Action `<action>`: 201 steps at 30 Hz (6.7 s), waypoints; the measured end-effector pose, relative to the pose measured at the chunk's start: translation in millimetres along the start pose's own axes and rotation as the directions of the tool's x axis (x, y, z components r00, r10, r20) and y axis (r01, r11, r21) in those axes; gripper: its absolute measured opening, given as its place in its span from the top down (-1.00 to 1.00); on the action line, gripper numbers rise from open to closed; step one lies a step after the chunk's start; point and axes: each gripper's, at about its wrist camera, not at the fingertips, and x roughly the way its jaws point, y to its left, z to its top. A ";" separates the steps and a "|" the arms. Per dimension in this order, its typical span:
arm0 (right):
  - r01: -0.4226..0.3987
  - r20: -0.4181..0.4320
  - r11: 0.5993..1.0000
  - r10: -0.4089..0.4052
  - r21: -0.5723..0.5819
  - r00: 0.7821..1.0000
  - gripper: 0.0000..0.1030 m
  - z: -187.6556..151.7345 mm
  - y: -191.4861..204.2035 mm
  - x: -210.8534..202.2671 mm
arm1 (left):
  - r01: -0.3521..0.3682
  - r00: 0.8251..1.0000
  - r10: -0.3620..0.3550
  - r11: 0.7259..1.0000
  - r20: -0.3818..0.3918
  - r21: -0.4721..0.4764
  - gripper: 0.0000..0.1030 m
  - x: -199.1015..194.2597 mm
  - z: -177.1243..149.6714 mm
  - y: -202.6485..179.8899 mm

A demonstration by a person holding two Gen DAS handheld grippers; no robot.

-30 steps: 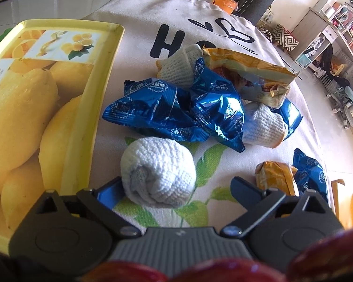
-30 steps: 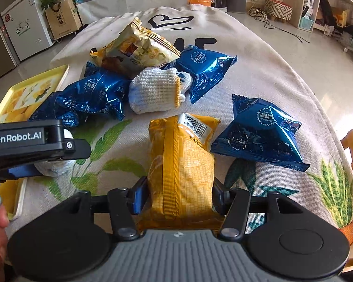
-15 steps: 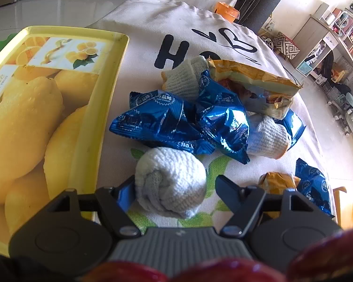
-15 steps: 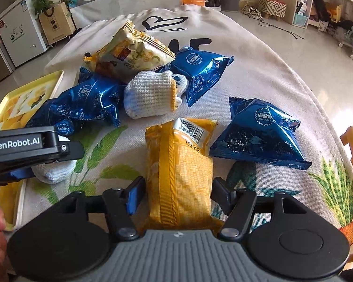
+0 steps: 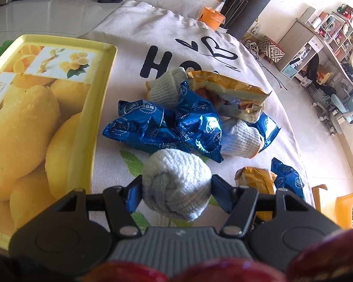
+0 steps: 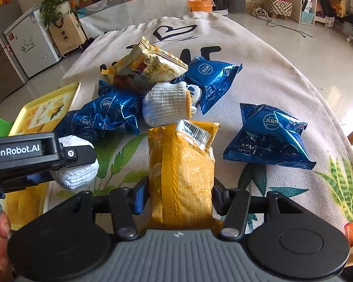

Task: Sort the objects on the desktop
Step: 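Carry both items over the yellow tray and open the left gripper, then lower the yellow snack bag onto the tray and open the right gripper, then withdraw both tools from the tray back toward the snack pile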

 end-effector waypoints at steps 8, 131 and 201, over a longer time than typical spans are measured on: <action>-0.029 0.020 0.998 0.030 -0.058 0.999 -0.05 -5.6 10.8 -18.8 | 0.008 0.999 -0.008 1.000 0.032 0.000 -0.19 -20.9 -2.3 0.4; -0.052 0.051 0.972 0.065 -0.229 0.997 -0.61 -13.9 26.6 -86.5 | -0.106 0.987 0.132 0.961 0.088 -0.254 -0.99 -91.9 -4.2 41.1; -0.095 0.120 0.995 0.090 0.036 0.989 -0.80 3.5 -49.3 -107.6 | -0.288 0.957 0.287 0.958 -0.051 -0.005 -0.99 -119.3 -68.9 -70.9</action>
